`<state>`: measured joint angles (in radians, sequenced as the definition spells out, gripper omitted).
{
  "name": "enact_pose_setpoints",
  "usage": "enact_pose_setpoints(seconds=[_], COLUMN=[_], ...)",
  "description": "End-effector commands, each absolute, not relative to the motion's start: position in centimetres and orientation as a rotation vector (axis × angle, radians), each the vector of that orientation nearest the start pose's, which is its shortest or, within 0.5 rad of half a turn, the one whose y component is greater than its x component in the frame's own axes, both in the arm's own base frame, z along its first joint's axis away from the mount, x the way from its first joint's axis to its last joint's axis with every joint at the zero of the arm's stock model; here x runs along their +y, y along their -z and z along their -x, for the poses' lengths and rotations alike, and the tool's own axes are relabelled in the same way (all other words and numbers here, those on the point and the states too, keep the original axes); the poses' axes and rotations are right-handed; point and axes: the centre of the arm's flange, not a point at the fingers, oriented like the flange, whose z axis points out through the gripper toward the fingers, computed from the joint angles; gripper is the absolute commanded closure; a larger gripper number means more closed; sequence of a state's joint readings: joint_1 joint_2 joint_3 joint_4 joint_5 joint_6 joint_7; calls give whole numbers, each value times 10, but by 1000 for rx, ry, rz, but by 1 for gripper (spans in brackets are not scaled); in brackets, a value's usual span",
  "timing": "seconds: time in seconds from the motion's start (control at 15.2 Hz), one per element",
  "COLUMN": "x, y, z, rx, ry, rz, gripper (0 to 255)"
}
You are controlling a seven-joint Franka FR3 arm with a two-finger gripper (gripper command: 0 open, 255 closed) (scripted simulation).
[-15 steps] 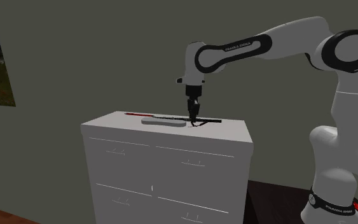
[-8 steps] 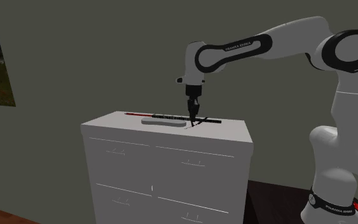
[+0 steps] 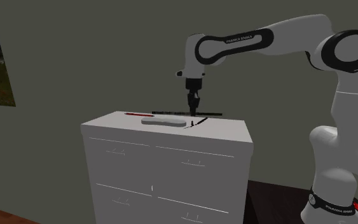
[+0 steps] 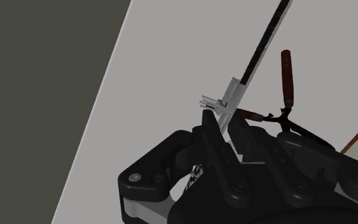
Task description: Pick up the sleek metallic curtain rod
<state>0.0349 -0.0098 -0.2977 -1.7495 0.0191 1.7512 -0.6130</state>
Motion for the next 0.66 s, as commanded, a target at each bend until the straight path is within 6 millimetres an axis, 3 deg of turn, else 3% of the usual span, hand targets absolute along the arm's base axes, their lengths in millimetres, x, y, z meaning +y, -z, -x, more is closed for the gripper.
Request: enact_pose_setpoints(seconds=[0.0, 0.46, 0.59], x=[-144, -144, -144], y=[-571, -608, -609], z=[-541, -541, -541], rx=[-539, -539, -539], ry=[29, 29, 29], rz=[3079, 3079, 3079], gripper=[255, 255, 255])
